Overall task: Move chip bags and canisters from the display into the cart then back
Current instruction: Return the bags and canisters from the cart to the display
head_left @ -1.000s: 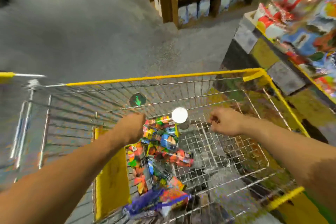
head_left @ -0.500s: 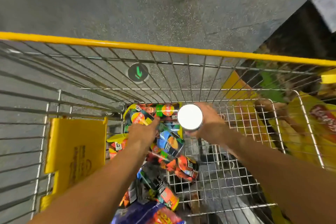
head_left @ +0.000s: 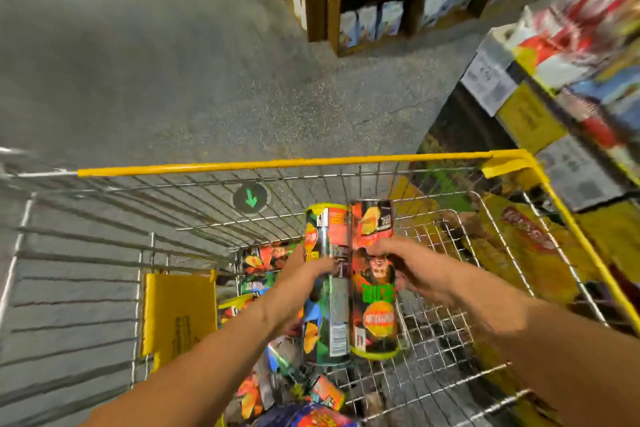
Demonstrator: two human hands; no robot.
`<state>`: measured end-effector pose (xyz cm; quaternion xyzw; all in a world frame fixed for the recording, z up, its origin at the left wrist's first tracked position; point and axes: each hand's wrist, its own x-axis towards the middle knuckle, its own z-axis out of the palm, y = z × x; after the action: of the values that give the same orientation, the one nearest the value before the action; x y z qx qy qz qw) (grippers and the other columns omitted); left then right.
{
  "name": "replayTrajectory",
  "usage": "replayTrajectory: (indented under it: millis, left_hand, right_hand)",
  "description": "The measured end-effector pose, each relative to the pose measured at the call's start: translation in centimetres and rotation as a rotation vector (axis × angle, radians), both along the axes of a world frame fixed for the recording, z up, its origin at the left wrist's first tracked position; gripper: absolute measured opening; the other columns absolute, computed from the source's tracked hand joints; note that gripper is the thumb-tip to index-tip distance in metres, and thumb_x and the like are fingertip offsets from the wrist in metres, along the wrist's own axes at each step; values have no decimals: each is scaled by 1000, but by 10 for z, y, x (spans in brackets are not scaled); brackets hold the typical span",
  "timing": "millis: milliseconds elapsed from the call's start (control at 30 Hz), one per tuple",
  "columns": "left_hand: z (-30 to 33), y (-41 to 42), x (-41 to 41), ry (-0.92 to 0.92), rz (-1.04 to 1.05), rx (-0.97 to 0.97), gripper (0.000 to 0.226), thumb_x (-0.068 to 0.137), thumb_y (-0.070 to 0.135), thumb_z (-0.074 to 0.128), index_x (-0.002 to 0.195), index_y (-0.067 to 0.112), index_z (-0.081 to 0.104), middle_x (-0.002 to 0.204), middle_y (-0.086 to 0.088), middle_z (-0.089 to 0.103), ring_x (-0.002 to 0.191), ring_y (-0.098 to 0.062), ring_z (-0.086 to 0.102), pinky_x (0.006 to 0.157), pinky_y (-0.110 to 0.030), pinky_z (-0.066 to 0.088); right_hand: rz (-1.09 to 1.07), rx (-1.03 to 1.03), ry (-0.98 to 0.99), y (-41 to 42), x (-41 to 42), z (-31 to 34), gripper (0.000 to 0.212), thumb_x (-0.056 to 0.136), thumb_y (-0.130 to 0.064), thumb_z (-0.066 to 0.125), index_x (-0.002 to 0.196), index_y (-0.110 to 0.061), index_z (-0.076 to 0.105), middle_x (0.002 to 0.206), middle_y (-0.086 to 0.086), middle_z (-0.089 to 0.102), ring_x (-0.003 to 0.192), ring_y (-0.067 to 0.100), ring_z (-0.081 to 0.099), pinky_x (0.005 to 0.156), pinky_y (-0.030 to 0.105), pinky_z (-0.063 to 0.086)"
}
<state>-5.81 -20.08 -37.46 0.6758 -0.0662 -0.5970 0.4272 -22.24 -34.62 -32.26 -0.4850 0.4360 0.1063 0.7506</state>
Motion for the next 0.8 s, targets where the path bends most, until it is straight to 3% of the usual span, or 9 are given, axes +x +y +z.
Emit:
replayTrajectory:
  millis: [67,133,233,300,400,467,600,733,800]
  left_hand:
    - [42,-7,-8,-27,-53,-39,94,40,42,85,128,33,52,128,-15,61,108,-36,62,92,-61,50]
    - [75,-15,-15,-16,-118,-102,90,49,38,83,132,27,49,111,-17,64,87,-32,62,73,-49,55]
    - [113,-33,-30,-32,-177,-173,99,47,43,85,136,18,49,114,-24,63,101,-40,63,90,-54,50]
    - [141,-47,-49,-26,-230,-270,73,54,41,82,122,22,62,112,-18,69,100,-36,66,93,-52,52]
    - [182,-68,-83,-15,-362,-357,56,70,38,81,122,27,63,116,-16,71,110,-43,64,101,-60,45]
    - [210,-83,-112,-8,-463,-404,54,76,33,78,125,24,59,112,-13,73,105,-36,69,98,-54,50]
    - [254,-104,-176,-81,-583,-499,54,69,37,82,118,23,63,108,-5,75,100,-26,72,96,-47,52]
    - [283,-120,-254,-153,-674,-565,41,68,34,84,105,21,70,98,0,77,90,-18,74,84,-35,55]
    - [294,-128,-302,-228,-688,-578,31,70,35,84,97,23,72,92,4,78,83,-13,74,78,-30,55]
  right_hand:
    - [-13,-65,-8,0,-14,29,49,79,-40,71,118,-12,62,110,8,74,95,20,70,72,24,52]
    - [-62,-123,-16,-1,-32,57,57,72,-43,76,119,-13,62,111,8,74,102,27,70,84,32,53]
    - [-161,-188,-55,-3,-56,99,51,75,-41,76,118,-18,62,109,5,75,103,25,70,94,47,55]
    - [-237,-222,-72,-4,-81,128,60,70,-48,78,121,-18,63,112,6,74,106,26,69,103,50,49]
    - [-342,-261,-128,-5,-122,171,43,83,-44,72,117,-20,65,108,3,76,94,17,72,75,27,58]
    - [-422,-305,-139,-4,-156,196,44,81,-42,71,118,-18,65,108,4,76,95,18,72,74,27,54]
    - [-580,-380,-133,-1,-218,229,60,71,-48,73,121,-16,65,113,5,74,110,26,68,104,45,47]
    - [-803,-397,-50,5,-284,253,92,52,-73,80,122,-13,67,109,9,75,99,28,72,98,47,52]
    - [-864,-337,-44,13,-327,266,80,69,-72,71,122,-13,68,114,14,73,98,30,70,94,45,54]
